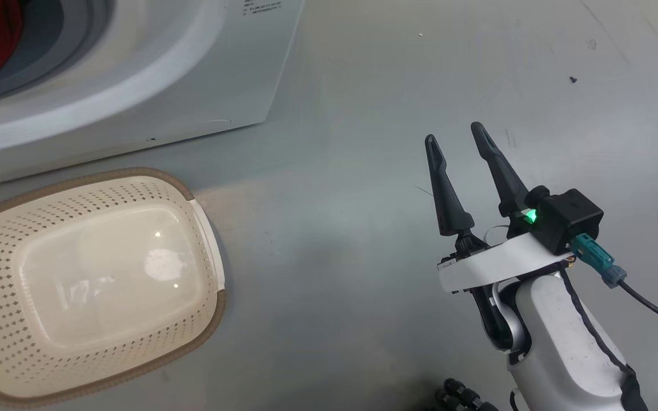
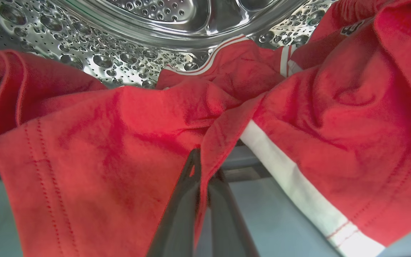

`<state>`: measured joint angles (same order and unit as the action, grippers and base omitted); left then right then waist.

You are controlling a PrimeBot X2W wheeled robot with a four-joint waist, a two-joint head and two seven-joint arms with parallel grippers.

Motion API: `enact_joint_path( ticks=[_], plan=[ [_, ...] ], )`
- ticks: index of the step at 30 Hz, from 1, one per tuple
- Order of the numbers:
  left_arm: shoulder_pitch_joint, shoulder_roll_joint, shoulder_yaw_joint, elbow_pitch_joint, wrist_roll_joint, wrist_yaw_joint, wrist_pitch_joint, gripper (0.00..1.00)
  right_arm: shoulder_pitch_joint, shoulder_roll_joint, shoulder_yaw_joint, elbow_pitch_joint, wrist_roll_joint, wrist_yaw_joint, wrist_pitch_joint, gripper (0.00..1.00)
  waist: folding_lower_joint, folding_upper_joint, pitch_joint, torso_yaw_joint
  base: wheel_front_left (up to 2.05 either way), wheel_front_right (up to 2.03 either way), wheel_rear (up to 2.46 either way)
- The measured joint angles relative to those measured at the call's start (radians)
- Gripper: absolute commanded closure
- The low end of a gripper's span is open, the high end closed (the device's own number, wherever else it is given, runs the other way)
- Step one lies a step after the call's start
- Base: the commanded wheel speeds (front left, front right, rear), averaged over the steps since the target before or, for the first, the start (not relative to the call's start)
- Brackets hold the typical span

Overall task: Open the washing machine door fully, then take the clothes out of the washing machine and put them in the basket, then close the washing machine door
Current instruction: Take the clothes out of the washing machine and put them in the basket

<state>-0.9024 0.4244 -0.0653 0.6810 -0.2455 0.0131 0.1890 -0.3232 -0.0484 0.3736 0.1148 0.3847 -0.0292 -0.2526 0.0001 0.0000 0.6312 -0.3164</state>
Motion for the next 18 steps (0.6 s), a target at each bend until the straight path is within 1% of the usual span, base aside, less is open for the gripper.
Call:
enact_joint_path(
  ticks=[5,18],
  plan=[
    [0.0,-0.018,-0.002,0.024,0.0,0.0,-0.04,1.0,-0.002,0.0,-0.002,0.011,-0.002,0.0,0.0,0.0,-0.0001,0.0,-0.027,0.012,0.0,0.0,0.0],
    [0.01,-0.09,-0.004,0.064,-0.019,-0.011,-0.165,1.0,0.0,-0.001,-0.025,0.047,-0.017,0.003,-0.001,0.0,0.0,0.0,-0.116,0.051,0.0,0.0,0.0]
  ],
)
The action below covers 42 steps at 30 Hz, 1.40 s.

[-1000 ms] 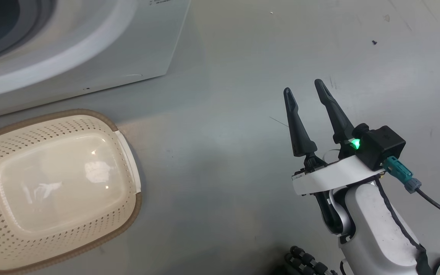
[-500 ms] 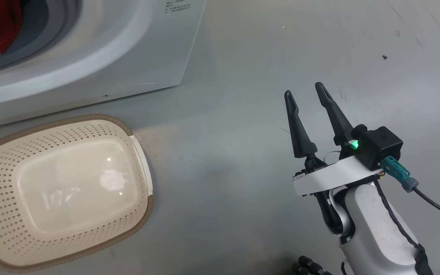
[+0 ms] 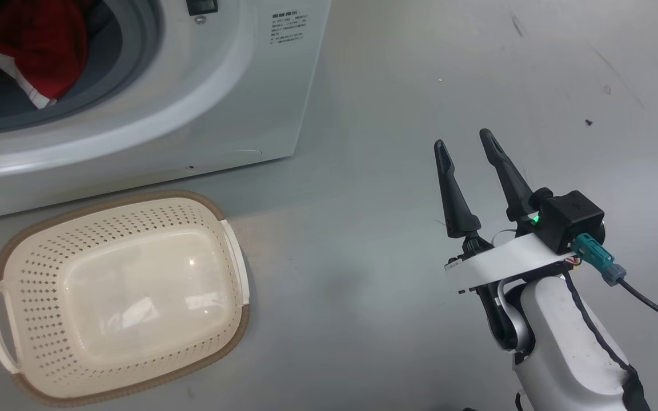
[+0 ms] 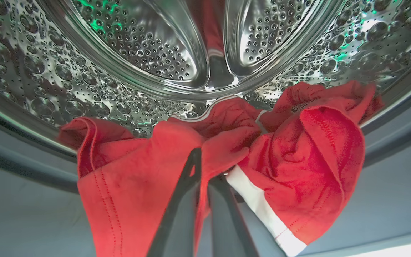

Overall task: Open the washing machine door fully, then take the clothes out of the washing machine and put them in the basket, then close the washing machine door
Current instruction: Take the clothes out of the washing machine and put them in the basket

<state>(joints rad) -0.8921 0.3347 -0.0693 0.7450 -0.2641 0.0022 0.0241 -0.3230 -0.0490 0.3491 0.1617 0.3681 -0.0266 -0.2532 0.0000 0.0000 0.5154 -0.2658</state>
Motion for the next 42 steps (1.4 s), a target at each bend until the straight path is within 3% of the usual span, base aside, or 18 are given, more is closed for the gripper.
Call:
enact_joint_path(
  ticks=[22,42],
  plan=[
    [0.144,-0.131,0.007,0.009,-0.071,-0.065,-0.255,1.0,0.068,-0.001,-0.034,0.065,-0.019,0.03,0.0,0.0,-0.0001,0.0,-0.174,0.106,0.0,0.0,0.0],
    [0.281,-0.142,0.028,-0.169,-0.085,-0.096,-0.276,1.0,0.131,-0.001,-0.026,0.094,-0.02,0.06,0.0,0.0,-0.0001,0.0,-0.312,0.156,0.0,0.0,0.0]
  ],
)
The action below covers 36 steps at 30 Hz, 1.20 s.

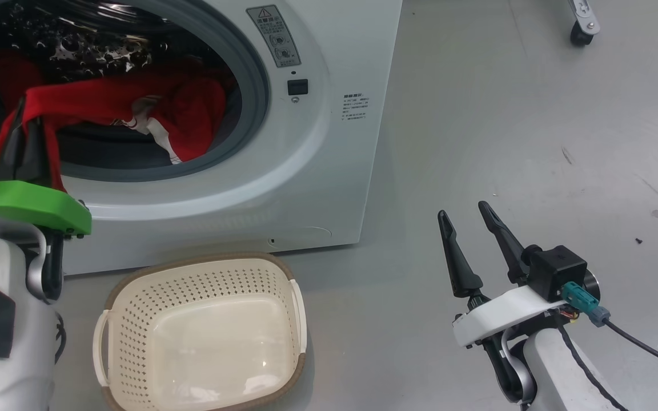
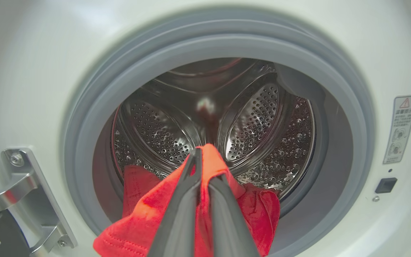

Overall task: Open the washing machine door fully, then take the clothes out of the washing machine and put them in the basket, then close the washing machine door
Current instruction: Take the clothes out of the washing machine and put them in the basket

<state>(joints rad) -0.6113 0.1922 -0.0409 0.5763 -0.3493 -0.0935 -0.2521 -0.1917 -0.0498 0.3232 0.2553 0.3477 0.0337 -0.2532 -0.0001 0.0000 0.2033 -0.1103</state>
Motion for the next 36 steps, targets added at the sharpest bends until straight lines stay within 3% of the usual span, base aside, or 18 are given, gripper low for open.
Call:
enact_joint_path(
  ticks=[24,36],
  plan=[
    [0.055,-0.039,0.076,-0.46,0.026,-0.009,-0.005,1.0,0.001,0.0,-0.013,-0.007,0.0,0.008,0.0,0.0,0.0,0.0,-0.008,0.008,0.0,0.0,0.0],
    [0.181,-0.052,0.031,-0.455,0.029,-0.015,-0.005,1.0,0.016,0.0,-0.013,-0.01,0.0,0.008,0.0,0.0,0.0,0.0,-0.002,0.009,0.0,0.0,0.0]
  ],
)
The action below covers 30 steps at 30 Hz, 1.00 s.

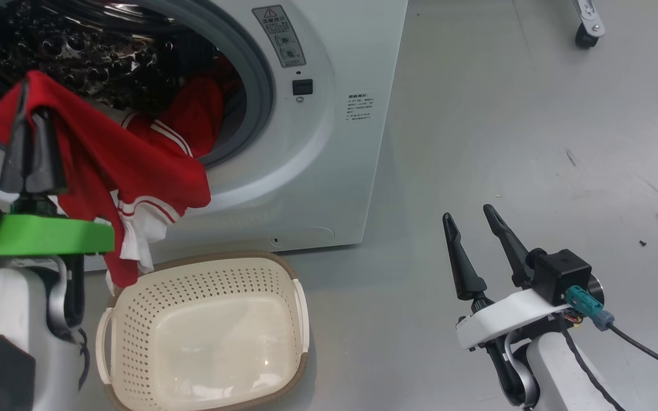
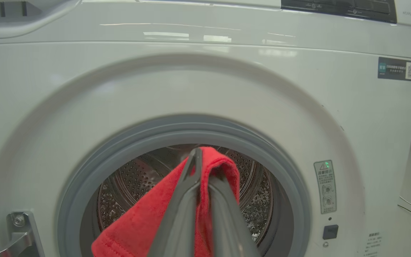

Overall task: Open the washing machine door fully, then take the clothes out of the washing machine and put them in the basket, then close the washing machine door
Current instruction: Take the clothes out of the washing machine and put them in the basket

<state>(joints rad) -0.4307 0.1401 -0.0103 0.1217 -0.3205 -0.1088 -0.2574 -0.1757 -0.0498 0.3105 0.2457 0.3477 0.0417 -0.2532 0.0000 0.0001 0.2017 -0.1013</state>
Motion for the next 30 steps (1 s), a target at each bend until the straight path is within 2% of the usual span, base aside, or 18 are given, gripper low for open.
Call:
enact_joint_path(
  ticks=[4,13,30],
  plan=[
    [0.056,0.0,-0.042,0.028,0.0,-0.007,0.007,1.0,0.0,0.0,0.002,-0.003,0.0,0.0,0.0,0.0,0.0,0.0,0.006,-0.001,0.0,0.0,0.0],
    [0.168,0.006,-0.156,0.115,0.0,-0.011,0.126,1.0,-0.001,0.0,0.015,-0.015,0.0,0.0,0.0,0.0,0.0,-0.0001,0.04,-0.008,0.0,0.0,0.0],
    [0.206,0.034,-0.261,0.292,-0.015,-0.016,0.279,1.0,-0.026,0.0,0.036,-0.038,0.0,0.0,0.0,0.0,0.0,0.0,0.137,-0.039,0.0,0.0,0.0]
  ],
)
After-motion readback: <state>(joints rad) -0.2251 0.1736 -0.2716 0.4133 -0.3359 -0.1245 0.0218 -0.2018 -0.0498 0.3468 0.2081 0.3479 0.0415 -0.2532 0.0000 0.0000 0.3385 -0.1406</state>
